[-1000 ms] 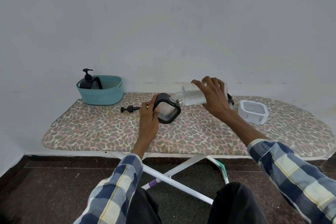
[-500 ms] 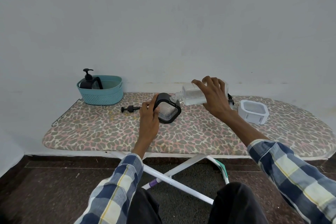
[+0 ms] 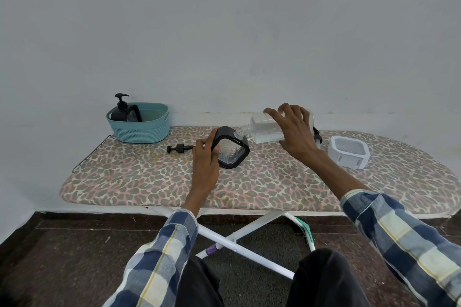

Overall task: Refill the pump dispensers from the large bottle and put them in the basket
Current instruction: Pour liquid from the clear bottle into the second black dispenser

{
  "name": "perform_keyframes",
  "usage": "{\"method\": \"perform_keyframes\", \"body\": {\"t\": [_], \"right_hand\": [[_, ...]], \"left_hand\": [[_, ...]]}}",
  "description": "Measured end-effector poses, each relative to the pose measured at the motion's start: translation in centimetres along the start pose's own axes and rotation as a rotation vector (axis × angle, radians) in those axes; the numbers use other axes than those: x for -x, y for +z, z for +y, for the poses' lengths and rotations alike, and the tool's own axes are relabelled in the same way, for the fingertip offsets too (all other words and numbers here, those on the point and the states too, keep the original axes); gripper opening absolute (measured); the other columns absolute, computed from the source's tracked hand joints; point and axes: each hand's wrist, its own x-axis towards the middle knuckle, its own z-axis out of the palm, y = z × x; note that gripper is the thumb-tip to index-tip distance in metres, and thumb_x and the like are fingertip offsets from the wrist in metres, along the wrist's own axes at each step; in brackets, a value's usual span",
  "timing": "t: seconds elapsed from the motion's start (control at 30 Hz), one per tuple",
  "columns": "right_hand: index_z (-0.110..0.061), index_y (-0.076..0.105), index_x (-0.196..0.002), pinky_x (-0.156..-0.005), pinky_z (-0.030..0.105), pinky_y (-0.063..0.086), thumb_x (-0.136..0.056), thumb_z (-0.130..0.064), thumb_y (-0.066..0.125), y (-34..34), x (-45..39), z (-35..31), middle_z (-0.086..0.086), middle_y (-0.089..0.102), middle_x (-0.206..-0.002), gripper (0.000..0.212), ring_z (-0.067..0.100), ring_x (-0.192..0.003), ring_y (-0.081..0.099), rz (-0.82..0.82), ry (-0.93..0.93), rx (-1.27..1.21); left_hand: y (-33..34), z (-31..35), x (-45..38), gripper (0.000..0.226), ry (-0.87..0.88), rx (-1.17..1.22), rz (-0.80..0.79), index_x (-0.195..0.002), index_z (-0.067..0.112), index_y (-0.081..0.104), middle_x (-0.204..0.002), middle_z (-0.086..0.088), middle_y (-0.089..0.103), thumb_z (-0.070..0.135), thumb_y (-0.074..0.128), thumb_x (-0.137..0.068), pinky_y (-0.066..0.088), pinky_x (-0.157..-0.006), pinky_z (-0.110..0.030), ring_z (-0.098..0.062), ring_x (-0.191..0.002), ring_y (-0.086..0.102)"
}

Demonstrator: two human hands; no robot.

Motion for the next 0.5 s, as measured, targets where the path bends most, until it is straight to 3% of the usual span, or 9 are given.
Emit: {"method": "perform_keyframes", "body": {"t": [0.17,0.5], "right_hand": [[-0.030,0.047,-0.147,-0.112,0.045,0.026,-0.052,0.005,0.088,-0.02,0.01,-0.06,0.007,0.048,-0.129,0.109,0.032,-0.121,0.047,0.002,-0.001,0.008],[-0.030,0.047,-0.146,-0.112,0.045,0.026,-0.052,0.007,0.086,-0.11,-0.03,-0.18,0.006,0.048,-0.129,0.108,0.032,-0.122,0.048,0.003,-0.001,0.020]], "left_hand": [[-0.02,-0.03,0.01,0.050,-0.027,0.002,-0.011,-0.167,0.037,0.033,-0.128,0.001,0.040,0.032,0.038,-0.117,0.031,-0.098,-0.024,-0.015,-0.119,0.040],[0.12,-0.10,-0.08,0.051,-0.029,0.018,-0.014,-0.167,0.037,0.034,-0.126,0.001,0.040,0.033,0.038,-0.117,0.033,-0.096,-0.025,-0.018,-0.118,0.042]]}}
